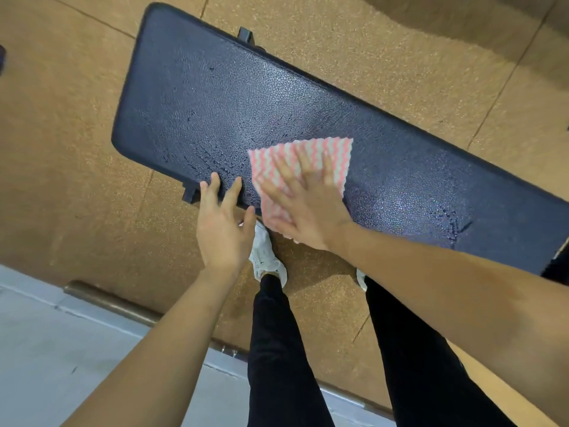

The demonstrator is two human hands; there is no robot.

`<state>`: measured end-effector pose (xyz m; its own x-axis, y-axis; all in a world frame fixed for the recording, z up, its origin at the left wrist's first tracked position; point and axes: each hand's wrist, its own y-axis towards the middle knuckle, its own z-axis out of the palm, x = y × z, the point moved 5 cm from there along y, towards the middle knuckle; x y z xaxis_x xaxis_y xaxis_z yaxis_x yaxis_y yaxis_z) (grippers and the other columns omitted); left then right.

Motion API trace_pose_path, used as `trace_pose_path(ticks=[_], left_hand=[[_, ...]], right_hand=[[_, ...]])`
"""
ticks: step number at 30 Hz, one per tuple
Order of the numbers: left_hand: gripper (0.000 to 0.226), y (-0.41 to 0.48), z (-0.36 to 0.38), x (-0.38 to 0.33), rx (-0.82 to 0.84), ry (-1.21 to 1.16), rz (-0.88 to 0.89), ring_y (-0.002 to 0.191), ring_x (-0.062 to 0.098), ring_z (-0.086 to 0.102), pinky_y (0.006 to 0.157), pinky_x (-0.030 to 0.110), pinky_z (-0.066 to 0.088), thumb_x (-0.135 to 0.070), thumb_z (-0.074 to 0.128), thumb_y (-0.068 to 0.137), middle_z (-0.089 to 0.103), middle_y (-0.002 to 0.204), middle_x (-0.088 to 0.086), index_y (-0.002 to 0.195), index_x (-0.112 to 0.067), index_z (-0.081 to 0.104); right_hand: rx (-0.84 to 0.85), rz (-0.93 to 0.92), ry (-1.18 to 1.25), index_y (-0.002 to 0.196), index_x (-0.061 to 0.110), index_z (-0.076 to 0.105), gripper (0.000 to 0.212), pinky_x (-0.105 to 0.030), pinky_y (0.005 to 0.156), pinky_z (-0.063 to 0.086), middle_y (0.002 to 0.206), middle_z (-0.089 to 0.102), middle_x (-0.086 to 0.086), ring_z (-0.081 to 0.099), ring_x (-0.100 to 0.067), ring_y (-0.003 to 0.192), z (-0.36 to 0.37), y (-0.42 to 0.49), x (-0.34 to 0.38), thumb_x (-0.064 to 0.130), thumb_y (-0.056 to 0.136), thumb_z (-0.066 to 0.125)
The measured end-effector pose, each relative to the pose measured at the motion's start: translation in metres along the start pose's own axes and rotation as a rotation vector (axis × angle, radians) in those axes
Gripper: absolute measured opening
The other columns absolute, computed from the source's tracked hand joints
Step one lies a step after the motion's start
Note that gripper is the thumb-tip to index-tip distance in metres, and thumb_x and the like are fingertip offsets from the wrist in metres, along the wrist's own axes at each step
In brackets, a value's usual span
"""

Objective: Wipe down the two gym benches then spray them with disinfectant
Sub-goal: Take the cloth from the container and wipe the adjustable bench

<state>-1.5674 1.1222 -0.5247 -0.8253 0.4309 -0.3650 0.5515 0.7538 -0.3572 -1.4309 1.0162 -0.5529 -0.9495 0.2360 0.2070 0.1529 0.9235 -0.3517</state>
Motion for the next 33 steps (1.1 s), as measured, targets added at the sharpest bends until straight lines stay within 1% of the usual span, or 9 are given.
trace_pose_path(ticks=[3,6,10,13,17,23,27,30,33], left_hand=[[0.050,0.003,-0.011,0.005,-0.051,-0.092,-0.021,0.146,0.032,0.040,0.115,0.046,0.039,-0.020,0.071,0.091,0.044,0.157,0.012,0.140,-0.015,0.061],[0.050,0.011,-0.027,0.014,-0.108,-0.110,-0.045,0.140,0.030,0.044,0.112,0.042,0.039,-0.022,0.070,0.092,0.048,0.152,0.010,0.141,-0.015,0.060],[0.063,0.041,-0.046,0.041,-0.136,-0.105,-0.170,0.147,0.033,0.032,0.121,0.041,0.029,-0.029,0.074,0.090,0.036,0.161,0.013,0.148,-0.016,0.052],[0.071,0.064,-0.055,0.057,-0.095,-0.106,-0.217,0.156,0.032,0.019,0.127,0.042,0.019,-0.038,0.075,0.090,0.023,0.168,0.014,0.152,-0.019,0.047],[0.067,0.072,-0.057,0.063,-0.081,-0.087,-0.203,0.156,0.032,0.018,0.126,0.042,0.022,-0.041,0.079,0.087,0.028,0.166,0.015,0.147,-0.021,0.056],[0.069,0.077,-0.061,0.068,-0.087,-0.053,-0.159,0.152,0.035,0.029,0.122,0.045,0.032,-0.046,0.083,0.080,0.040,0.157,0.020,0.140,-0.019,0.063],[0.065,0.077,-0.061,0.072,-0.096,-0.049,-0.096,0.150,0.038,0.034,0.116,0.048,0.041,-0.043,0.084,0.080,0.043,0.154,0.022,0.137,-0.019,0.065],[0.064,0.076,-0.060,0.076,-0.098,-0.021,-0.064,0.149,0.039,0.036,0.112,0.048,0.045,-0.042,0.085,0.080,0.044,0.154,0.024,0.136,-0.020,0.066],[0.065,0.076,-0.062,0.079,-0.072,0.052,-0.050,0.150,0.037,0.033,0.117,0.046,0.039,-0.050,0.079,0.083,0.043,0.156,0.021,0.140,-0.023,0.062]], right_hand=[[-0.020,-0.122,-0.026,0.160,0.042,0.010,0.073,-0.076,0.113,0.007,0.171,0.003,-0.010,-0.003,-0.050,0.152,0.002,-0.004,0.002,0.071,0.097,0.032],[-0.026,-0.145,-0.069,0.158,0.048,0.011,0.071,-0.077,0.112,0.007,0.170,0.003,-0.011,-0.001,-0.053,0.152,-0.005,0.004,-0.015,0.077,0.095,0.027],[-0.092,0.042,-0.010,0.155,0.050,0.027,0.066,-0.077,0.113,0.003,0.170,0.007,-0.012,0.002,-0.052,0.152,-0.028,0.039,-0.056,0.075,0.094,0.034],[-0.084,0.171,-0.022,0.158,0.048,0.015,0.070,-0.076,0.115,0.002,0.170,0.000,-0.012,-0.002,-0.049,0.153,-0.045,0.068,-0.083,0.076,0.095,0.025],[-0.121,0.338,-0.002,0.161,0.038,0.002,0.071,-0.074,0.116,0.003,0.170,-0.003,-0.012,-0.003,-0.044,0.154,-0.054,0.090,-0.082,0.071,0.099,0.015],[-0.038,0.064,-0.045,0.159,0.045,0.010,0.076,-0.081,0.109,0.007,0.170,0.002,-0.012,-0.003,-0.057,0.150,-0.037,0.091,-0.006,0.076,0.092,0.029],[0.029,-0.068,-0.103,0.160,0.043,0.007,0.077,-0.079,0.110,0.000,0.170,-0.003,-0.010,-0.007,-0.054,0.150,-0.019,0.079,0.049,0.077,0.093,0.025],[0.033,-0.139,-0.118,0.161,0.039,0.002,0.077,-0.076,0.112,-0.005,0.171,-0.009,-0.006,-0.010,-0.049,0.152,-0.013,0.074,0.059,0.073,0.097,0.028],[0.013,-0.223,-0.137,0.162,0.036,0.008,0.076,-0.074,0.115,0.006,0.171,0.002,-0.004,-0.003,-0.044,0.154,-0.018,0.077,0.044,0.070,0.098,0.030]])
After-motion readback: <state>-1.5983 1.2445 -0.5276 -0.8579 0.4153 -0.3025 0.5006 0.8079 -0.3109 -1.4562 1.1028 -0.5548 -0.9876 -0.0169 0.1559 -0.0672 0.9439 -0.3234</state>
